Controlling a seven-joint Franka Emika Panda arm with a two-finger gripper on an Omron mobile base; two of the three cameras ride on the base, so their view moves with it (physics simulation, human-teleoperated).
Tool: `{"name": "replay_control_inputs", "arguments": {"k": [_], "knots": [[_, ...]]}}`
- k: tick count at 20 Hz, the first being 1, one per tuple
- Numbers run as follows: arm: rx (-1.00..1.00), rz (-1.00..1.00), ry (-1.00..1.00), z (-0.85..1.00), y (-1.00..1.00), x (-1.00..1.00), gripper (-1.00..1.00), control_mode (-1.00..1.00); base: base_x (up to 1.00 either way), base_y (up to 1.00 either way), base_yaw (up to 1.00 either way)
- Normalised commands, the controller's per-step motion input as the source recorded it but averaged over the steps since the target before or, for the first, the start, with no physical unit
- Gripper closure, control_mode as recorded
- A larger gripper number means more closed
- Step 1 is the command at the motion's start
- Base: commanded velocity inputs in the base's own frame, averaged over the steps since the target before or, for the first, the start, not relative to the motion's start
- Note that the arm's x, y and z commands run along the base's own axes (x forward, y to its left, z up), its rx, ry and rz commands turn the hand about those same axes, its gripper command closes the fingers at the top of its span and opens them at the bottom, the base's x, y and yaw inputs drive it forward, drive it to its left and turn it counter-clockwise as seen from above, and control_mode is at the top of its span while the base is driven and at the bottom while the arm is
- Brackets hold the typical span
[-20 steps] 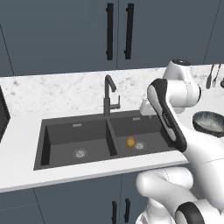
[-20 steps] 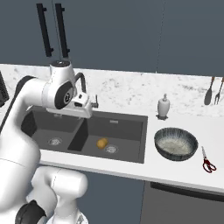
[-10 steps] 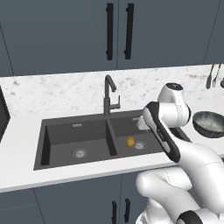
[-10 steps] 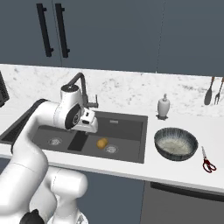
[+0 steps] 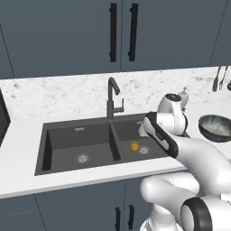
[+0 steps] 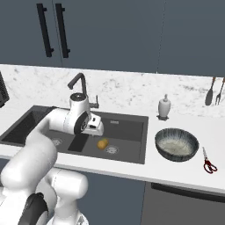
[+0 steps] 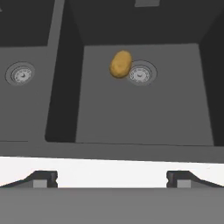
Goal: Pick the potato from the sink and place it in the bowl. Then pick the bowl and place it in the microwave. Then close the microwave door and press the start button.
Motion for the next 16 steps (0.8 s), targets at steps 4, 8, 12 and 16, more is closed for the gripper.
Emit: {"name": "replay_control_inputs", "arguments": {"k": [4,8,12,16], "knots": [[0.00,0.00,0.00,-0.35,-0.18,0.27,-1.00,-1.00,0.00,0.00,0.00],[0.00,0.00,0.00,-0.28,-0.05,0.29,-1.00,-1.00,0.00,0.00,0.00],[0.00,0.00,0.00,-0.25,0.00,0.39,-1.00,-1.00,0.00,0.00,0.00],[0.02,0.00,0.00,-0.15,-0.01,0.36,-1.00,-1.00,0.00,0.00,0.00]]}}
